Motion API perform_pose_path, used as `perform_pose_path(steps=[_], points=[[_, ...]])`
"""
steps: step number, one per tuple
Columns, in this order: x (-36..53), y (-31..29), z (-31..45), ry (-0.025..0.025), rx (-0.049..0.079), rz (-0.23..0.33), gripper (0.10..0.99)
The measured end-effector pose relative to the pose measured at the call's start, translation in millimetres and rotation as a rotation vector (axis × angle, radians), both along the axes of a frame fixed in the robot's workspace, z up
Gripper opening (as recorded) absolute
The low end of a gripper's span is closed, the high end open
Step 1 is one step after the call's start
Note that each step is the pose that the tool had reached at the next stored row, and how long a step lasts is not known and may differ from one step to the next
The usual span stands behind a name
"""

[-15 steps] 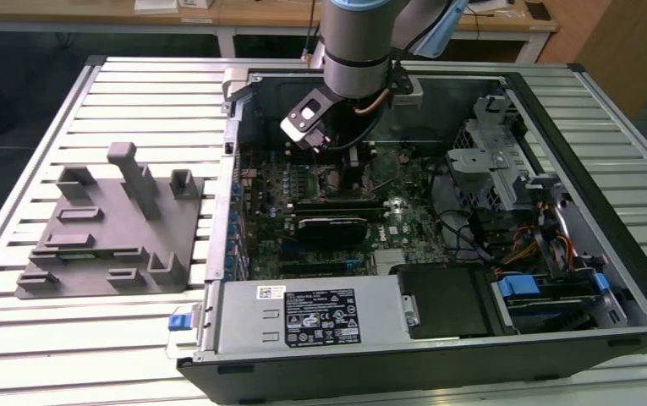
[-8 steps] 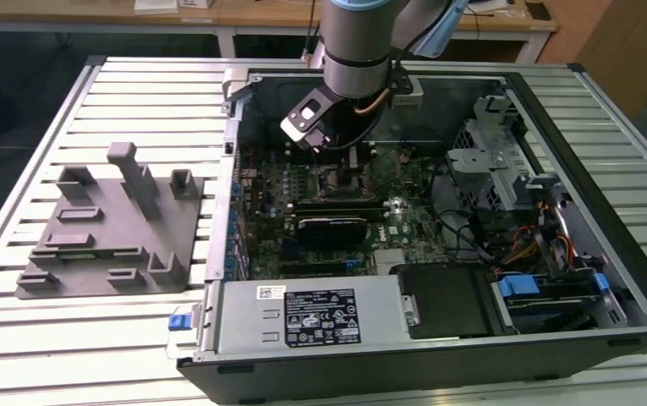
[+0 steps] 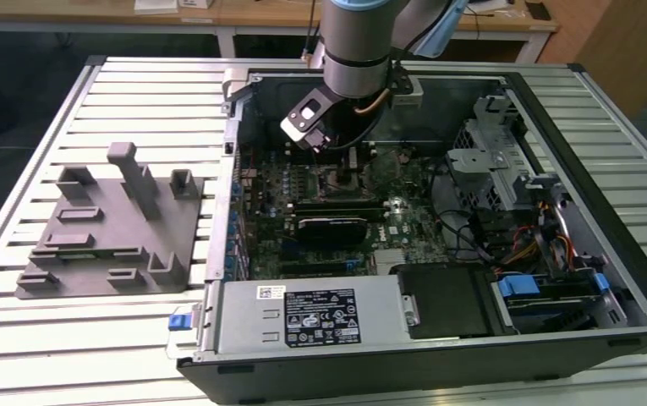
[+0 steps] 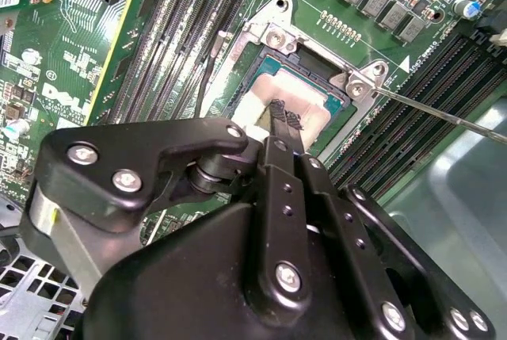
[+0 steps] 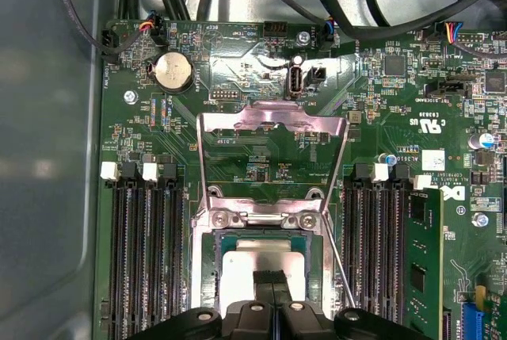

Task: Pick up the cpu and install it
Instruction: 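Place the cpu into insertion slot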

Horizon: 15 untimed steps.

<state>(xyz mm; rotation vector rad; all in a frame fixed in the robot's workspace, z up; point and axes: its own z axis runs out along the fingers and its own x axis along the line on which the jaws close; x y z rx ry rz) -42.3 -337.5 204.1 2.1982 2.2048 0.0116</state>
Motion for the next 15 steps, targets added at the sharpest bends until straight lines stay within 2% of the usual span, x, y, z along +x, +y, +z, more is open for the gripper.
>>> perform_pose_path(steps=[15], points=[[0.0,0.0,-3.6,0.0,0.0,0.0,0.106]])
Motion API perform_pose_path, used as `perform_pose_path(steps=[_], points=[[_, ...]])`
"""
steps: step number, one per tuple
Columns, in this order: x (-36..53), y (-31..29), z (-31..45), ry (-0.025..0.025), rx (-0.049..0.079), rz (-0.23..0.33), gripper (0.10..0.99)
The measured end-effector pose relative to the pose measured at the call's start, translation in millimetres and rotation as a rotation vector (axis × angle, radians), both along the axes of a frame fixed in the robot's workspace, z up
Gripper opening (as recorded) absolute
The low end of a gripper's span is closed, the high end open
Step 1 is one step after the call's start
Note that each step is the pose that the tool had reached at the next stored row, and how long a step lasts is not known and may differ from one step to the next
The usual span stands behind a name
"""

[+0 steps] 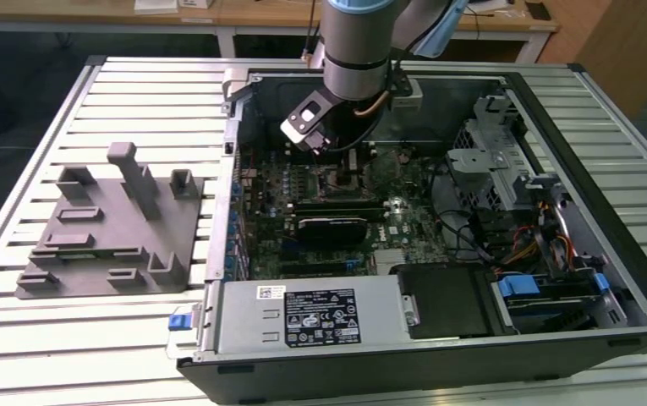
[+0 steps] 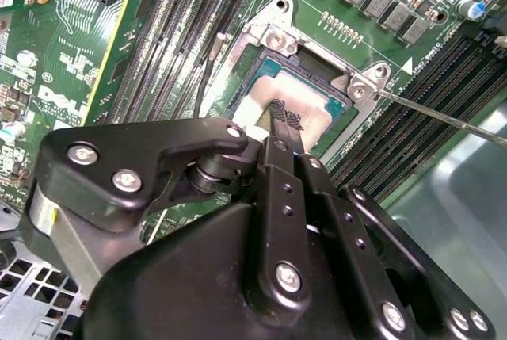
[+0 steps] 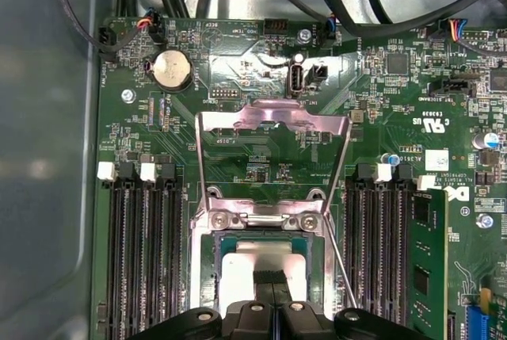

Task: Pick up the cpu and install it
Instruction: 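Place the cpu into insertion slot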

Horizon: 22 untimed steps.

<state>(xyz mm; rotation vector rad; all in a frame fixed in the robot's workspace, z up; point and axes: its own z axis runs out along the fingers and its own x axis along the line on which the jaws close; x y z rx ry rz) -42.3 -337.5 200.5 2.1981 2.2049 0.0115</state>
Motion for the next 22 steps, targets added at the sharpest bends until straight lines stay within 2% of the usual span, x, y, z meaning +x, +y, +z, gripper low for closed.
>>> perform_pose_path(steps=[15,18,22], points=[[0.0,0.0,-2.5,0.0,0.0,0.0,0.106],[0.2,0.3,-1.0,-0.0011,0.002,0.0,0.106],[0.0,0.0,4.2,-0.0001,0.0,0.0,0.106]])
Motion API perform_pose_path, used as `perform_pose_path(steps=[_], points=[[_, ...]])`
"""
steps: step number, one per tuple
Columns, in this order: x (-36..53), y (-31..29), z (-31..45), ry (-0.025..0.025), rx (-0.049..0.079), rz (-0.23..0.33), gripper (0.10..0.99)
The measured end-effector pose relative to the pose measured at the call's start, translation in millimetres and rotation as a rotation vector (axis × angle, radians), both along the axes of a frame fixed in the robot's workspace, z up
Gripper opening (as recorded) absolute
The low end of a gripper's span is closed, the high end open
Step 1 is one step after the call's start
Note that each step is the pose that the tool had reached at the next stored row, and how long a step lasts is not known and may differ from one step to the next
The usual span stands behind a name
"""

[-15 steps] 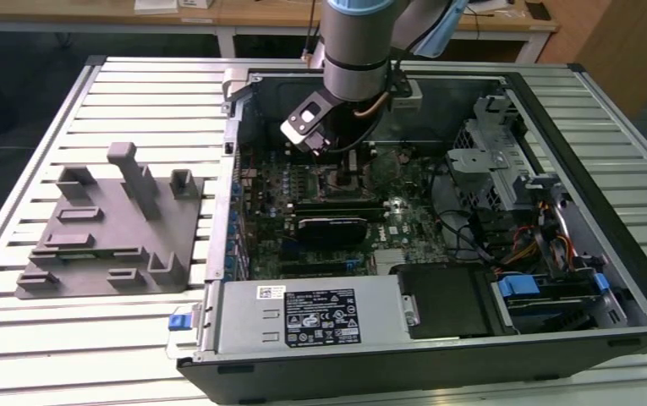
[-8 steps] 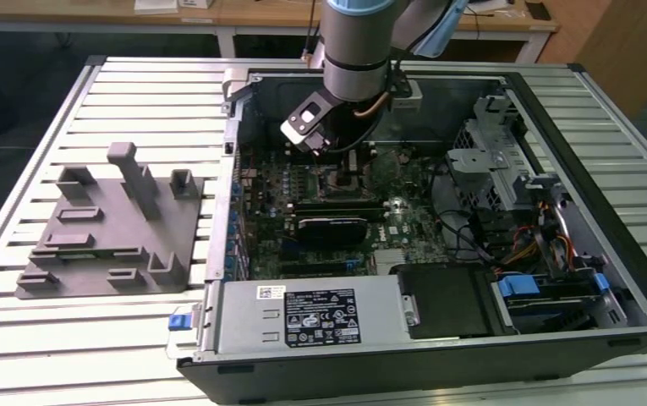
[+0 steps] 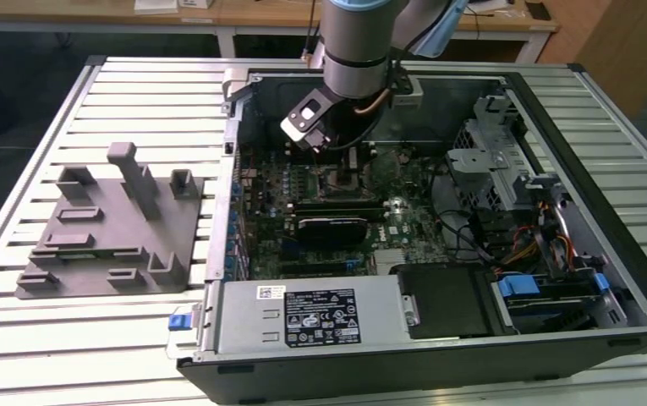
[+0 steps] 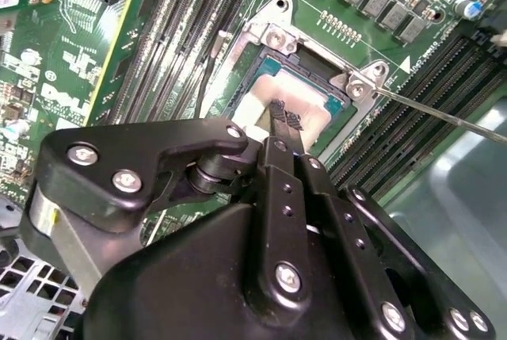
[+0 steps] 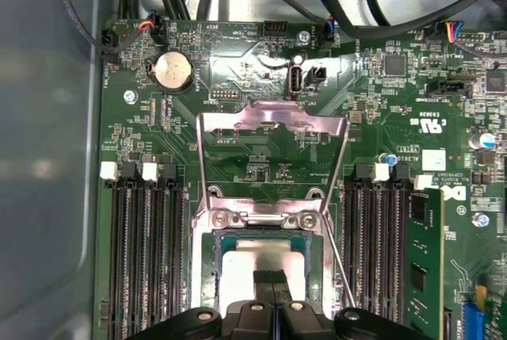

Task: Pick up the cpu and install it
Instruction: 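Place the cpu into insertion slot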

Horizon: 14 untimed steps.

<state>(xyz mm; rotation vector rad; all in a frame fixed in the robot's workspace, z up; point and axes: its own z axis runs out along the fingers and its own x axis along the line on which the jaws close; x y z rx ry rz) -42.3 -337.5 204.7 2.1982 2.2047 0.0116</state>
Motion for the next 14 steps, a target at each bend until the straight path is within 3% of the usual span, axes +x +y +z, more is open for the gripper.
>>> perform_pose_path(steps=[14], points=[[0.0,0.0,28.0,-0.0009,0.0,0.0,0.106]])
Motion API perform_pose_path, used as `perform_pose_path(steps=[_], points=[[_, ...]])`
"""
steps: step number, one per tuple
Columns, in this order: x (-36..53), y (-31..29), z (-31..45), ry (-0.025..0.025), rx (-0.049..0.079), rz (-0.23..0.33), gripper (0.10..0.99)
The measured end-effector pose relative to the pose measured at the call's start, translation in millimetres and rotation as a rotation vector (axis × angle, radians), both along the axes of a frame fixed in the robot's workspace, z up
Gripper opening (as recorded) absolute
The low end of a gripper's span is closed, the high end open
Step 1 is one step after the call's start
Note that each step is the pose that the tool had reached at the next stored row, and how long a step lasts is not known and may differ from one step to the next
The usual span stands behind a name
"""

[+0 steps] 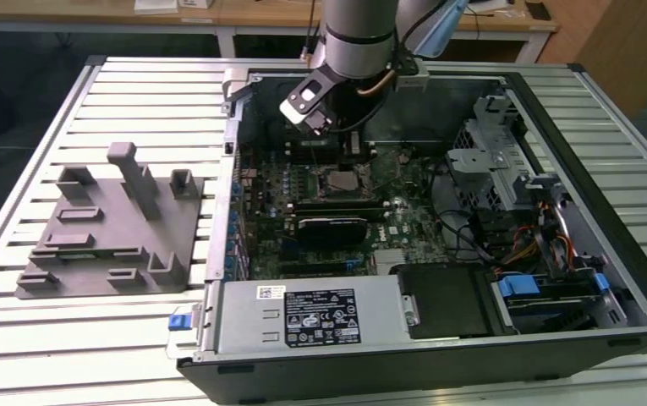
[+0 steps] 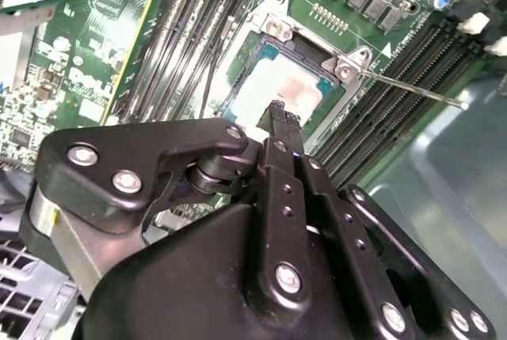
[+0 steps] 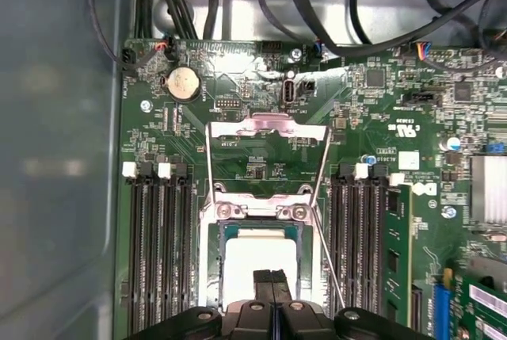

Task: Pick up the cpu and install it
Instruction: 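Place the cpu into insertion slot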

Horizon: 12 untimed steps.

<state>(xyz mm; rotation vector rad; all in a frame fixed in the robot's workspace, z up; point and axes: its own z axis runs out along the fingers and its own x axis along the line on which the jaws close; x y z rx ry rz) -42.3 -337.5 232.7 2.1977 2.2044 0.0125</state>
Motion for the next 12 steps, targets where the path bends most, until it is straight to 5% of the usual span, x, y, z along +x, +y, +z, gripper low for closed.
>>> perform_pose_path(steps=[12], points=[[0.0,0.0,28.7,-0.0023,0.0,0.0,0.106]])
